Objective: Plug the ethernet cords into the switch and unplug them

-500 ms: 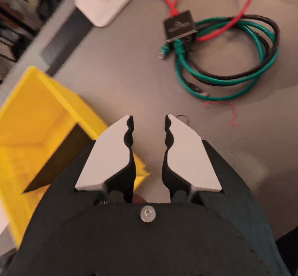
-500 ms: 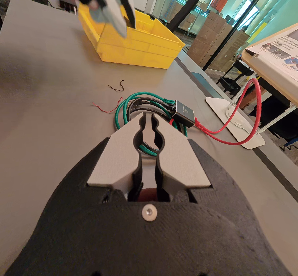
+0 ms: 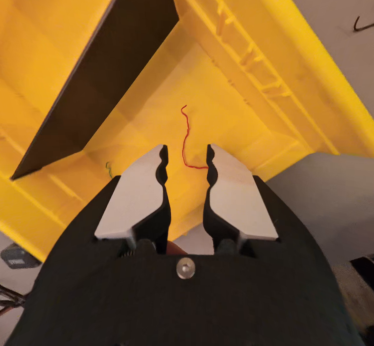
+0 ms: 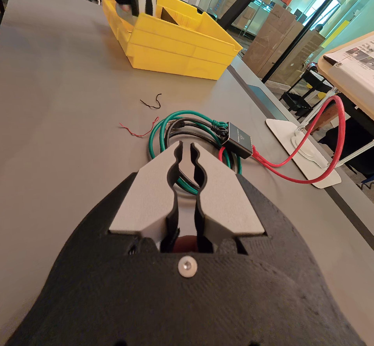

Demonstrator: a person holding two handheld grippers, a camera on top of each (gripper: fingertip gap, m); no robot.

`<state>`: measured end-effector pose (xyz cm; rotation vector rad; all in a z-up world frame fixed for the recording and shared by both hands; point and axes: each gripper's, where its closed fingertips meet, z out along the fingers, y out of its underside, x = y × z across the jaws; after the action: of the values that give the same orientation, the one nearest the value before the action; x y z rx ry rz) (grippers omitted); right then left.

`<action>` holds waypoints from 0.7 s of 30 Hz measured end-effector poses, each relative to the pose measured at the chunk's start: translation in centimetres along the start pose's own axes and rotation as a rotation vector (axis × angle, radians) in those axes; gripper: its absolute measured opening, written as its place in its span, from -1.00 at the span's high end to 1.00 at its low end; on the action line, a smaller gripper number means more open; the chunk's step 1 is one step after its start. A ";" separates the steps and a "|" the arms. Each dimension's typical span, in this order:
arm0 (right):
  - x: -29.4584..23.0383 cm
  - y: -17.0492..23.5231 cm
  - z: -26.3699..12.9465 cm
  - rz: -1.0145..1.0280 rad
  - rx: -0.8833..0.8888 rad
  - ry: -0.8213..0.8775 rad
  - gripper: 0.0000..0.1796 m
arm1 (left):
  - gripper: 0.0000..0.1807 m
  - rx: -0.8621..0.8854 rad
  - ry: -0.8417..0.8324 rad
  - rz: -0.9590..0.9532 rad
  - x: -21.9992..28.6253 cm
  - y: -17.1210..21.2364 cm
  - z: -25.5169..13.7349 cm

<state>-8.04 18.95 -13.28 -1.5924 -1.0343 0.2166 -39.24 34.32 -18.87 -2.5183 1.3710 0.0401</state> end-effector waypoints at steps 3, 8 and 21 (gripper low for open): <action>0.0 0.2 0.0 0.002 -0.005 -0.004 0.95 | 0.60 0.002 0.002 0.030 0.0 -0.8 1.0; -0.1 0.3 0.0 0.002 -0.009 -0.010 0.94 | 0.56 -0.005 -0.012 0.022 -0.9 -1.8 1.9; -0.2 0.3 0.0 -0.002 -0.013 -0.019 0.94 | 0.99 0.038 0.007 -0.034 -1.8 -2.3 3.8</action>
<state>-8.01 18.80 -13.66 -1.6032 -1.0539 0.2240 -37.89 37.95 -21.71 -2.5117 1.3194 -0.0019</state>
